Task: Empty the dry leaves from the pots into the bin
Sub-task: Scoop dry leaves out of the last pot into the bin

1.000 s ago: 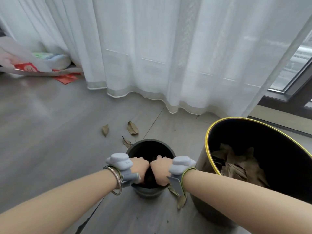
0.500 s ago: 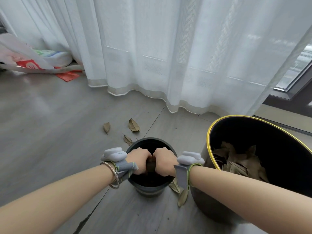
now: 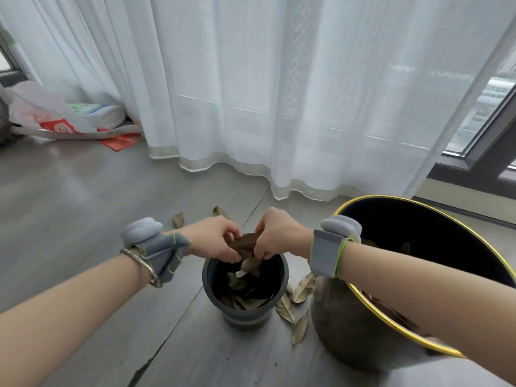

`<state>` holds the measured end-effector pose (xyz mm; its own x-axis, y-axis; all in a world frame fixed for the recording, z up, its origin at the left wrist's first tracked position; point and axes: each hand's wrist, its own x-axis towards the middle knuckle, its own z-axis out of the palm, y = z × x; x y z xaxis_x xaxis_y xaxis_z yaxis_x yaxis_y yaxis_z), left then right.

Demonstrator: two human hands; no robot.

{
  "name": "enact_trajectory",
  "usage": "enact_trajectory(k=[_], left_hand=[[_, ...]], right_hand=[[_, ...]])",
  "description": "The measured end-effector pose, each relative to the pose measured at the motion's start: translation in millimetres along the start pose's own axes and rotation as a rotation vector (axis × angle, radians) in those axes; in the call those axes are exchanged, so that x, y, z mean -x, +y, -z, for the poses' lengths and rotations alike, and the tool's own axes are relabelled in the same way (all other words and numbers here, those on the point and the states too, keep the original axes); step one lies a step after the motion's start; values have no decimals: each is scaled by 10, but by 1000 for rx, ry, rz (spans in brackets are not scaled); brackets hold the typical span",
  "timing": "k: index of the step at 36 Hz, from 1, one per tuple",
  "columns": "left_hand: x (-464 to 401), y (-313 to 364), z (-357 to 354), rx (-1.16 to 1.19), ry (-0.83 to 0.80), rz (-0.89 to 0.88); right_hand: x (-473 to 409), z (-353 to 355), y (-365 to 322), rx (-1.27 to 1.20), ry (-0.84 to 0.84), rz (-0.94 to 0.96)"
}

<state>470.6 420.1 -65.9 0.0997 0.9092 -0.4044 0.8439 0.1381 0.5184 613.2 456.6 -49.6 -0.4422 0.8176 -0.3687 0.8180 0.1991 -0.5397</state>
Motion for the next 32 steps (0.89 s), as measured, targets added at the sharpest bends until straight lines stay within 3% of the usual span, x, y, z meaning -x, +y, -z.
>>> enact_trajectory(k=[13,18,23,32], left_hand=[[202,654,399,212,74,-237],[139,1109,330,310,121,-380],[-24,1509,51,260,113,-490],[-342,1807,-503,-18,-3,-524]], right_hand=[[533,936,70,-267,66,45],[821,1329,300,-255,129,42],[1009,1500,707,-327,160,-48],[1115,1199,1414,-343,107,-220]])
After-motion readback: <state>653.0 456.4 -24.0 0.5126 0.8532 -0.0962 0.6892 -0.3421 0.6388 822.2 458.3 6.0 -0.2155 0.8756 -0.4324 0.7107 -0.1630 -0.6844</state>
